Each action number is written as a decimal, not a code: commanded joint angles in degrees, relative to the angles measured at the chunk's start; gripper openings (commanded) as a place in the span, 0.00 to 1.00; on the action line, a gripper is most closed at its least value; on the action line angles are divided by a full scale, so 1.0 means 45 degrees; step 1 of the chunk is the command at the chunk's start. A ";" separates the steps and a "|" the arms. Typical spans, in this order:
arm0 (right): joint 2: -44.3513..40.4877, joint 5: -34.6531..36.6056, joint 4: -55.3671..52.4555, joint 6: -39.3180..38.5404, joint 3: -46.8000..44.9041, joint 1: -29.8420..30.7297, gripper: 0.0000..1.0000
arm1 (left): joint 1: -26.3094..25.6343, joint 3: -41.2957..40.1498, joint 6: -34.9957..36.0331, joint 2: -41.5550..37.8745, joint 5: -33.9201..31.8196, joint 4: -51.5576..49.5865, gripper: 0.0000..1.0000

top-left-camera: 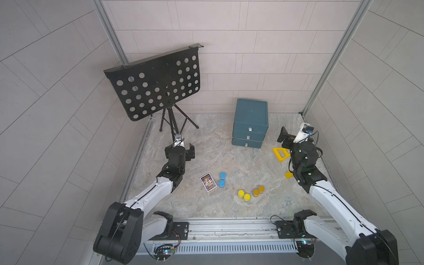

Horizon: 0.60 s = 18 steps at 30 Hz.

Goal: Put the paint cans in the drawer according to color
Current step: Open the drawer in the storage box.

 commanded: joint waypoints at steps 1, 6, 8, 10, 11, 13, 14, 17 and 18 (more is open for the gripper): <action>-0.0998 -0.1834 -0.2735 0.3856 -0.1175 -0.0677 1.00 | 0.0094 0.1438 -0.4687 -0.0074 0.0842 -0.4316 1.00; -0.1324 -0.3478 -0.5039 0.4384 -0.0531 -0.0825 0.89 | -0.0103 0.2644 -0.5495 0.0892 0.3004 -0.5945 0.85; -0.0844 -0.4804 -0.5833 0.4664 0.0147 -0.0812 0.80 | -0.0814 0.3277 -0.5511 0.0892 0.1683 -0.7531 0.83; -0.0439 -0.5980 -0.5894 0.5499 0.0367 -0.0543 0.76 | -0.1869 0.3849 -0.5104 0.0562 0.0196 -0.8988 0.84; -0.0333 -0.6127 -0.5864 0.5867 0.0400 -0.0307 0.74 | -0.2312 0.4159 -0.5060 0.0420 -0.0462 -0.9704 0.84; -0.0110 -0.6128 -0.5443 0.6703 0.0411 0.0398 0.72 | -0.3091 0.4646 -0.4862 -0.0075 -0.1081 -1.1072 0.84; -0.0041 -0.6046 -0.5084 0.7057 0.0411 0.0695 0.71 | -0.3286 0.4836 -0.4777 -0.0305 -0.0926 -1.1578 0.84; 0.0402 -0.5508 -0.3570 0.8249 0.0314 0.1677 0.69 | -0.3466 0.5321 -0.4751 -0.1273 0.0128 -1.3239 0.84; 0.0731 -0.5378 -0.3213 0.8667 0.0361 0.1869 0.67 | -0.3461 0.5490 -0.4736 -0.1705 0.0376 -1.3748 0.84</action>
